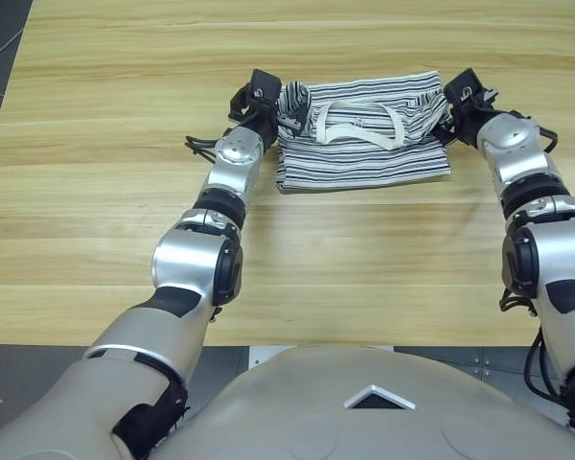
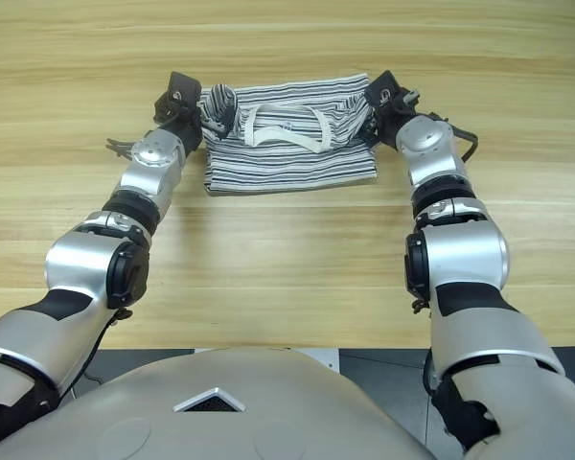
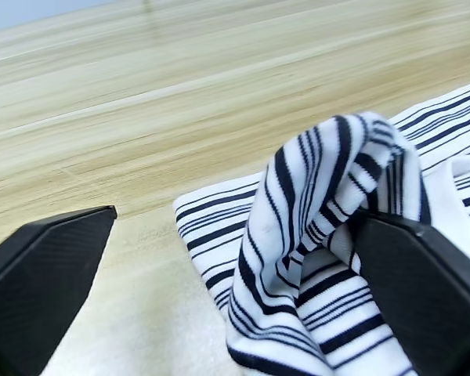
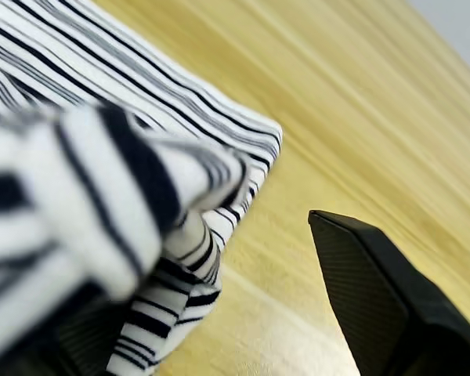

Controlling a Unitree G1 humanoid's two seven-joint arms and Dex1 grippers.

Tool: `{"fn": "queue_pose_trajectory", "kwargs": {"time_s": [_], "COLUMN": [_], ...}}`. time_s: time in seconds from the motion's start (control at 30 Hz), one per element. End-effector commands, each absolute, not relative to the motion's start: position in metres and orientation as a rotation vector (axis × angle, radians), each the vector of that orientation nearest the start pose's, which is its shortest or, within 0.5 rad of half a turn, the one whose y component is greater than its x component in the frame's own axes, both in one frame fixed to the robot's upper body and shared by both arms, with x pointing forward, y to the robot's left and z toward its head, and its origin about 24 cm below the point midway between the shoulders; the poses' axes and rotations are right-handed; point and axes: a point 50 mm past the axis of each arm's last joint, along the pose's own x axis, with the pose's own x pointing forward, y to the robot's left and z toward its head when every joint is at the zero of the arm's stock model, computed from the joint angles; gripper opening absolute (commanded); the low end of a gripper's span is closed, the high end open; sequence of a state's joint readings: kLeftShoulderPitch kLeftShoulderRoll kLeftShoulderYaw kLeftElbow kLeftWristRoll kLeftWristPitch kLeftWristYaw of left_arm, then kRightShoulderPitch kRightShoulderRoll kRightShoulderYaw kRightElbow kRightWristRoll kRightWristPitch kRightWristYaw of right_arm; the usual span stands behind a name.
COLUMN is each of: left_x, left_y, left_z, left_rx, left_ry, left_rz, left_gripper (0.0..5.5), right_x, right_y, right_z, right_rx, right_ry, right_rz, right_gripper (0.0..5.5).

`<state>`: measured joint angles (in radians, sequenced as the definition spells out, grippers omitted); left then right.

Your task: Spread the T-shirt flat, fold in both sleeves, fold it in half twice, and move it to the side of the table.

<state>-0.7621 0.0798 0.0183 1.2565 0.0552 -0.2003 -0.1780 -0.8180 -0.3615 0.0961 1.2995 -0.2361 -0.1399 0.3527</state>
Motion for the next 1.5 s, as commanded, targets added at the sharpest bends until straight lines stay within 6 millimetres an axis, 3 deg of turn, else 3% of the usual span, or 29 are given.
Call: {"fn": "queue_pose_trajectory", "kwargs": {"time_s": [0.03, 0.2, 0.37, 0.53, 0.77, 0.83, 0.93, 1.0, 1.07, 1.2, 1.33, 1.5], "left_x": [0.357, 0.352, 0.353, 0.345, 0.328, 0.328, 0.332, 0.328, 0.317, 0.299, 0.285, 0.283], "left_y": [0.128, 0.130, 0.130, 0.164, 0.196, 0.200, 0.209, 0.202, 0.179, 0.144, 0.112, 0.099], "left_z": [0.008, -0.003, 0.004, -0.002, -0.005, 0.005, 0.036, 0.059, 0.081, 0.090, 0.064, 0.026], "left_rx": [0.187, 0.194, 0.162, 0.160, 0.105, 0.034, -0.122, -0.155, -0.132, -0.096, 0.022, 0.126], "left_ry": [0.355, 0.423, 0.381, 0.411, 0.448, 0.387, 0.219, 0.102, 0.016, 0.019, 0.169, 0.317], "left_rz": [-0.257, -0.230, -0.320, -0.362, -0.458, -0.502, -0.535, -0.636, -0.789, -0.939, -1.037, -1.025], "left_gripper": [5.48, 5.48, 5.48, 5.48, 5.48, 5.48, 5.48, 5.48, 5.48, 5.48, 5.48, 5.48], "right_x": [0.365, 0.367, 0.363, 0.362, 0.360, 0.360, 0.360, 0.360, 0.360, 0.361, 0.361, 0.361], "right_y": [-0.228, -0.225, -0.220, -0.219, -0.220, -0.220, -0.218, -0.217, -0.216, -0.216, -0.216, -0.216], "right_z": [0.036, 0.038, 0.032, 0.031, 0.029, 0.029, 0.029, 0.028, 0.028, 0.029, 0.029, 0.029], "right_rx": [-0.535, -0.443, -0.498, -0.509, -0.536, -0.544, -0.551, -0.555, -0.556, -0.559, -0.564, -0.568], "right_ry": [0.482, 0.494, 0.516, 0.526, 0.530, 0.530, 0.531, 0.531, 0.531, 0.531, 0.530, 0.530], "right_rz": [0.234, 0.222, 0.310, 0.369, 0.378, 0.381, 0.389, 0.394, 0.396, 0.401, 0.400, 0.403], "right_gripper": [3.71, 3.71, 3.71, 3.71, 3.71, 3.71, 3.71, 3.71, 3.71, 3.71, 3.71, 3.71]}}
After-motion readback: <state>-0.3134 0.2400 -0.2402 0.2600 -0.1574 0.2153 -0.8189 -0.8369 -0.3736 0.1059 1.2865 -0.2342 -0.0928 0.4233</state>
